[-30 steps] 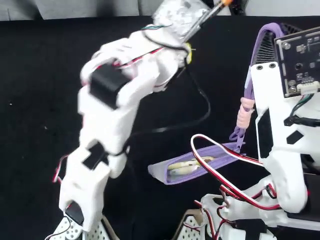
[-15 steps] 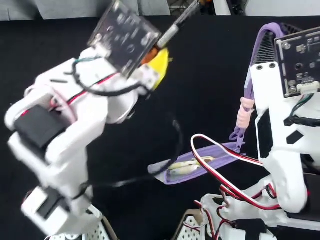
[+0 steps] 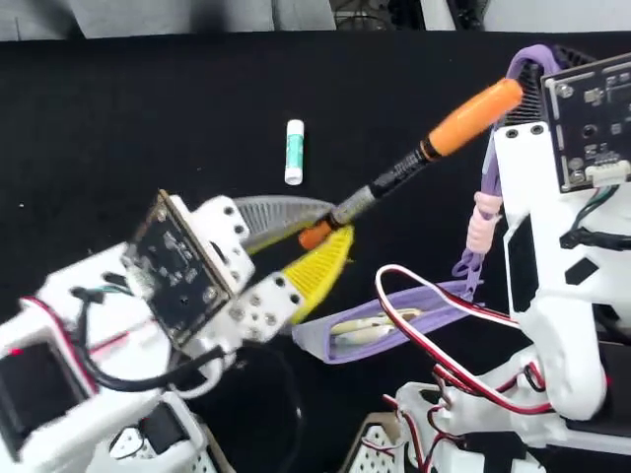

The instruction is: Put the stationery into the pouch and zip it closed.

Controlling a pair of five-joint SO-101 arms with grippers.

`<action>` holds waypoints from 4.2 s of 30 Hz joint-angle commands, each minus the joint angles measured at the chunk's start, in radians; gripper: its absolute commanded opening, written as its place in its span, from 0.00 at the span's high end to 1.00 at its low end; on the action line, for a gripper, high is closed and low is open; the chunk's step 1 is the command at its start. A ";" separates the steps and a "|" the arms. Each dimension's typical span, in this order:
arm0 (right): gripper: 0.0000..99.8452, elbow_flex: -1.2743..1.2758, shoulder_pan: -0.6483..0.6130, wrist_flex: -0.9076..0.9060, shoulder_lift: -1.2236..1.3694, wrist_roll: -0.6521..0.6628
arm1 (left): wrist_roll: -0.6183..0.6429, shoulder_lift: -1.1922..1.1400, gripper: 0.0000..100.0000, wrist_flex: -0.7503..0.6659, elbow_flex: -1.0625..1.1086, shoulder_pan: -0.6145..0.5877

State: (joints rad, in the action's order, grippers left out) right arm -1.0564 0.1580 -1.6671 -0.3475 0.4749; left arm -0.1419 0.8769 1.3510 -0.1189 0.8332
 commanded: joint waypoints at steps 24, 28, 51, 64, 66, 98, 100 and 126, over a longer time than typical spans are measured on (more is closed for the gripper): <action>0.99 -0.027 -0.014 0.000 0.005 0.008 | 0.190 0.519 0.97 -0.637 0.851 0.371; 0.99 -0.027 -0.012 0.000 0.005 0.008 | 0.117 0.519 0.97 -0.637 0.915 0.386; 0.99 -0.027 -0.012 0.000 0.005 0.009 | 0.114 0.519 0.97 -0.879 1.198 0.122; 0.99 -0.027 -0.014 0.000 0.005 0.009 | 0.118 0.511 0.81 -0.601 0.970 0.124; 0.99 -0.027 -0.014 0.000 0.005 0.009 | 0.117 0.517 0.81 -0.606 0.958 0.122; 0.99 -0.027 -0.014 -0.002 0.005 0.008 | 0.431 -0.192 0.81 -0.835 0.696 -0.690; 0.99 -0.025 -0.014 -0.002 0.005 0.008 | 0.431 -0.310 0.81 -0.873 0.684 -0.679; 0.99 -0.025 -0.014 -0.002 0.005 0.008 | 0.430 -1.049 0.81 -0.914 0.390 -0.552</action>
State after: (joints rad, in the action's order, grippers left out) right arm -1.0564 0.1580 -1.6671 -0.3475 0.4749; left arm 0.2846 -0.1435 0.4534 0.3690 0.2793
